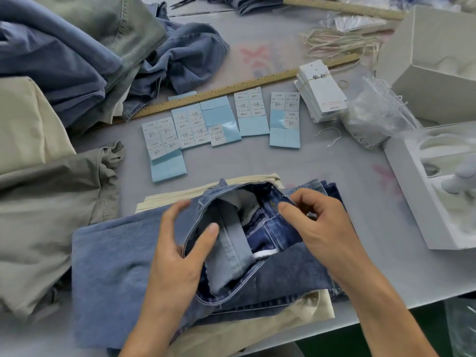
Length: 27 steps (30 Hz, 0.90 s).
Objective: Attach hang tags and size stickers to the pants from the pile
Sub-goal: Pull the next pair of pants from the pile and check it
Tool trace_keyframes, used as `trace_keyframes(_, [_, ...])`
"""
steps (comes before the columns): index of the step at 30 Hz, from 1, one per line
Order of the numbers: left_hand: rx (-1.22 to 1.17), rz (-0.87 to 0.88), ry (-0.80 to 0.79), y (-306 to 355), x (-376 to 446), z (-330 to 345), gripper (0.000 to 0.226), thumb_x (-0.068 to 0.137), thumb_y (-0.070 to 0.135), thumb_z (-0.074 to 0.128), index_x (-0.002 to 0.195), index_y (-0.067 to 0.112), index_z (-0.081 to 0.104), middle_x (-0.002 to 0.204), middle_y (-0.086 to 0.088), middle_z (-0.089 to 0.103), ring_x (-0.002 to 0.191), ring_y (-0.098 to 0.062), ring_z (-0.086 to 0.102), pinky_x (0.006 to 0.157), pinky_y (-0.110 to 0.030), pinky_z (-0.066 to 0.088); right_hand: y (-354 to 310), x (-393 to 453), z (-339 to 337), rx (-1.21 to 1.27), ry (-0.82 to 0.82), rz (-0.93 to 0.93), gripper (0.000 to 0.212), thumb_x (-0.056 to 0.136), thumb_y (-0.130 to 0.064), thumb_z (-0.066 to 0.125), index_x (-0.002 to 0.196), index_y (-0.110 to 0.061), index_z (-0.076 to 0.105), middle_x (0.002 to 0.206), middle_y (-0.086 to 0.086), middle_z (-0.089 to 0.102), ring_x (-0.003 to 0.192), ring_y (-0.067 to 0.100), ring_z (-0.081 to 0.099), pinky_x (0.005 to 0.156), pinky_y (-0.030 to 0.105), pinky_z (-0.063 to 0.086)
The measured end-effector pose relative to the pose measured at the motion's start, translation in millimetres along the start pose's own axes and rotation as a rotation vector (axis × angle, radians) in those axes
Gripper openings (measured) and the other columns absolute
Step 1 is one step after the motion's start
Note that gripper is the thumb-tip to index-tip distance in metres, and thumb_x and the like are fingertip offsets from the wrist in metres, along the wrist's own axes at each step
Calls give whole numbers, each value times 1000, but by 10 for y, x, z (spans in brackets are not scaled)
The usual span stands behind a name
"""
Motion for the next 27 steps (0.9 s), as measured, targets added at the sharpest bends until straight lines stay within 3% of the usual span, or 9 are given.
trace_keyframes(2, [326, 226, 75, 150, 113, -22, 51, 87, 67, 63, 134, 63, 45, 67, 13, 66, 52, -11, 55, 48, -23, 46, -61, 3, -2, -51, -36, -45, 36, 91, -14, 71, 62, -20, 50, 58, -13, 42, 54, 5, 36, 55, 17, 30])
trace_keyframes(4, [470, 416, 142, 315, 235, -1, 28, 95, 60, 59, 122, 53, 59, 80, 20, 67, 69, -3, 61, 60, -24, 51, -135, -16, -3, -82, -106, -100, 32, 87, -19, 70, 64, -20, 48, 70, -9, 56, 62, 13, 48, 60, 23, 38])
trace_keyframes(6, [335, 518, 141, 427, 345, 35, 11, 100, 46, 58, 103, 41, 68, 93, 19, 67, 84, 0, 62, 73, -20, 51, -159, -17, -11, -93, -167, -80, 29, 86, -23, 67, 65, -18, 49, 98, -7, 71, 83, 10, 64, 72, 28, 46])
trace_keyframes(8, [-8, 344, 67, 410, 488, 47, 19, 103, 34, 58, 89, 34, 71, 92, 9, 72, 86, -7, 65, 80, -27, 54, -141, -1, -8, -18, -228, -13, 35, 93, -19, 67, 65, -18, 46, 110, -16, 72, 89, -6, 63, 78, 18, 41])
trace_keyframes(11, [-452, -4, -57, 322, 561, 145, 31, 104, 17, 55, 81, 22, 75, 89, -9, 75, 84, -20, 70, 79, -34, 58, -66, 42, 12, 231, -268, 131, 36, 93, -24, 68, 64, -21, 47, 73, 4, 50, 71, 18, 47, 70, 31, 35])
trace_keyframes(14, [-707, -194, -88, 308, 571, 219, 28, 103, 13, 51, 88, 12, 75, 91, -11, 76, 84, -21, 73, 77, -33, 62, 8, 83, 62, 399, -250, 226, 25, 93, -24, 62, 69, -23, 53, 72, 0, 54, 68, 14, 49, 64, 26, 42])
trace_keyframes(17, [-801, -301, -118, 287, 588, 215, 28, 102, 22, 51, 115, 3, 67, 110, -16, 70, 105, -29, 68, 99, -42, 56, 80, 120, 124, 505, -172, 257, 22, 96, -20, 59, 74, -21, 61, 73, 0, 65, 62, 12, 60, 57, 21, 52])
trace_keyframes(21, [-821, -366, -161, 280, 567, 199, 43, 102, 26, 51, 133, -3, 59, 124, -20, 65, 116, -31, 64, 106, -45, 51, 163, 142, 164, 571, -81, 285, 13, 93, -21, 61, 82, -15, 64, 76, 4, 69, 64, 15, 65, 59, 24, 56])
trace_keyframes(27, [-870, -298, -156, 255, 512, 172, 46, 97, 30, 54, 127, -3, 62, 119, -17, 69, 117, -29, 65, 100, -38, 56, 151, 141, 217, 599, -84, 284, 13, 92, -23, 62, 92, -11, 64, 81, 5, 72, 67, 14, 68, 58, 24, 57])
Point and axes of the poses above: each hand's wrist, its own x-axis towards the middle knuckle, its own z-axis out of the palm, y = z × x, the point moved 5 cm from there along x, towards the middle knuckle
